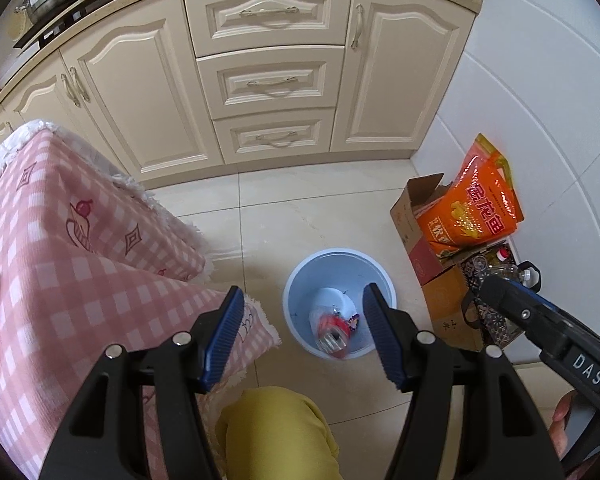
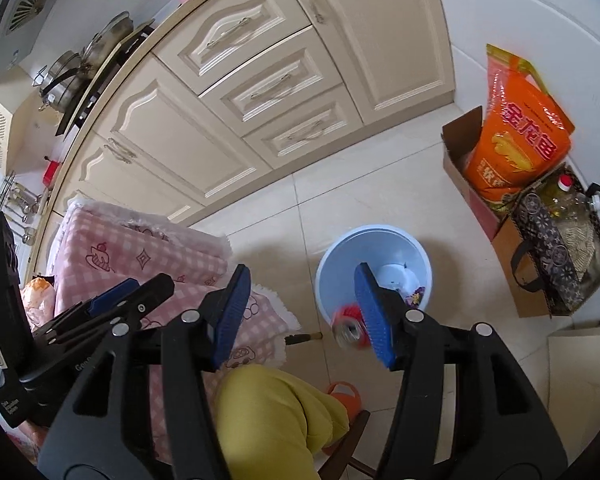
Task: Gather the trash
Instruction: 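Carry the can and wrapper over the blue bin and release both, then move both open tools back toward the table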
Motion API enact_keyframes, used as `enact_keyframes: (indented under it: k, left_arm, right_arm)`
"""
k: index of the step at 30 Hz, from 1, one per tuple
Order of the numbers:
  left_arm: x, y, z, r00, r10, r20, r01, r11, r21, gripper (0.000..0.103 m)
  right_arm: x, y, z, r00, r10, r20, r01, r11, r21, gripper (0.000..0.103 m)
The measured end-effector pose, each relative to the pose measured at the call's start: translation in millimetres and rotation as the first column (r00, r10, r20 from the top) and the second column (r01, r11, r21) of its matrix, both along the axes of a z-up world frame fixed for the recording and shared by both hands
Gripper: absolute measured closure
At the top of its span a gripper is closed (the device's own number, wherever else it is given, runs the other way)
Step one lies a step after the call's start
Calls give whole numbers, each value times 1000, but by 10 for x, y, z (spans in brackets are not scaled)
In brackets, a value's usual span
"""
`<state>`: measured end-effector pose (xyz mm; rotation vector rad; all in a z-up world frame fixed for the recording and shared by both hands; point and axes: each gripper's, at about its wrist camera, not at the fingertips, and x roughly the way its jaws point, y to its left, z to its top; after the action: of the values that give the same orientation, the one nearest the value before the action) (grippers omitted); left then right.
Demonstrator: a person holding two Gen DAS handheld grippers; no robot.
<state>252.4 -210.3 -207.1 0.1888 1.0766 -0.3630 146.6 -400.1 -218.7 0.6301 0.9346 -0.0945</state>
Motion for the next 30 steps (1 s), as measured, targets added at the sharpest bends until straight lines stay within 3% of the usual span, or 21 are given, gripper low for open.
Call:
enact_keyframes:
  k: [13, 30]
  left_arm:
    - [-142, -8, 108, 999, -27, 18, 27, 1000, -11, 42]
    - [-664, 121, 602, 990, -74, 121, 82, 995, -59, 42]
  right_arm:
    - [-184, -10, 129, 1000, -23, 11, 23, 1000, -13, 48]
    - [-670, 289, 699, 993, -22, 120, 31, 997, -74, 48]
